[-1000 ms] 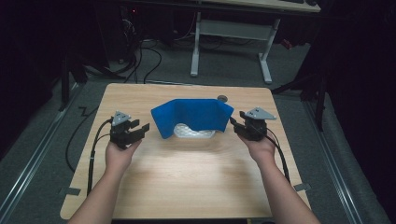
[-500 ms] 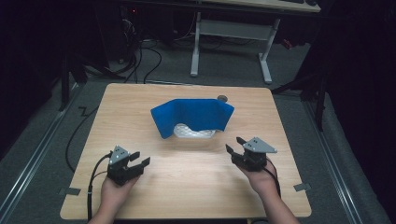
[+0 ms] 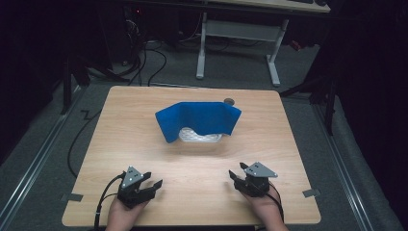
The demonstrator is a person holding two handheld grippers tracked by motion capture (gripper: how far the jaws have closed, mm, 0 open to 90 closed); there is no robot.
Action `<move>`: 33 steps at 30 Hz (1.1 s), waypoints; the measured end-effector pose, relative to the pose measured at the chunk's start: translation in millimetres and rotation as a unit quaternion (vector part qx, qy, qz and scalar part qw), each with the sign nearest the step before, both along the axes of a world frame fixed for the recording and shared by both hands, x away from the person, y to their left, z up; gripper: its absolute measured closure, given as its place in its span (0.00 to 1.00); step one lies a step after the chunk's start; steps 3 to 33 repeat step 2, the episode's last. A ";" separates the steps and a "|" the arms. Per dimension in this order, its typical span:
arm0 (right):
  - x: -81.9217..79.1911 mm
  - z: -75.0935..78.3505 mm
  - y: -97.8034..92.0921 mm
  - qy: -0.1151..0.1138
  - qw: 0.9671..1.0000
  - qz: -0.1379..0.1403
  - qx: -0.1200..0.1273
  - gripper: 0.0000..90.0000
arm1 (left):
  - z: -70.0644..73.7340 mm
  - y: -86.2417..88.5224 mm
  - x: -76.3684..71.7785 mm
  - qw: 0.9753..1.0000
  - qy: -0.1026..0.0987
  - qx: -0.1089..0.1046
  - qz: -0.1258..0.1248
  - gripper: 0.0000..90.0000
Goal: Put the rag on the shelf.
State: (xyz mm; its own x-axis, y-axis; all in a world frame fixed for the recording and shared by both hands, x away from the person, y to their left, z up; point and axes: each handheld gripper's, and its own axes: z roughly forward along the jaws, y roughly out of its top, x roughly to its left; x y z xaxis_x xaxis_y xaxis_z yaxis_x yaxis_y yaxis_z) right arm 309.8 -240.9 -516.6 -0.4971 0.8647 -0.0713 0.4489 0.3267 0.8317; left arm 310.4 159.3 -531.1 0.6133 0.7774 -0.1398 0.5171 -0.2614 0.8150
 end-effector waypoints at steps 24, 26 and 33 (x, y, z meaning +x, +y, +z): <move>-0.3 0.0 0.3 -0.007 1.000 0.005 -0.001 0.51 | -1.3 2.1 0.5 1.000 0.002 -0.001 0.004 0.48; -0.3 0.0 0.3 -0.007 1.000 0.005 -0.001 0.51 | -1.3 2.1 0.5 1.000 0.002 -0.001 0.004 0.48; -0.3 0.0 0.3 -0.007 1.000 0.005 -0.001 0.51 | -1.3 2.1 0.5 1.000 0.002 -0.001 0.004 0.48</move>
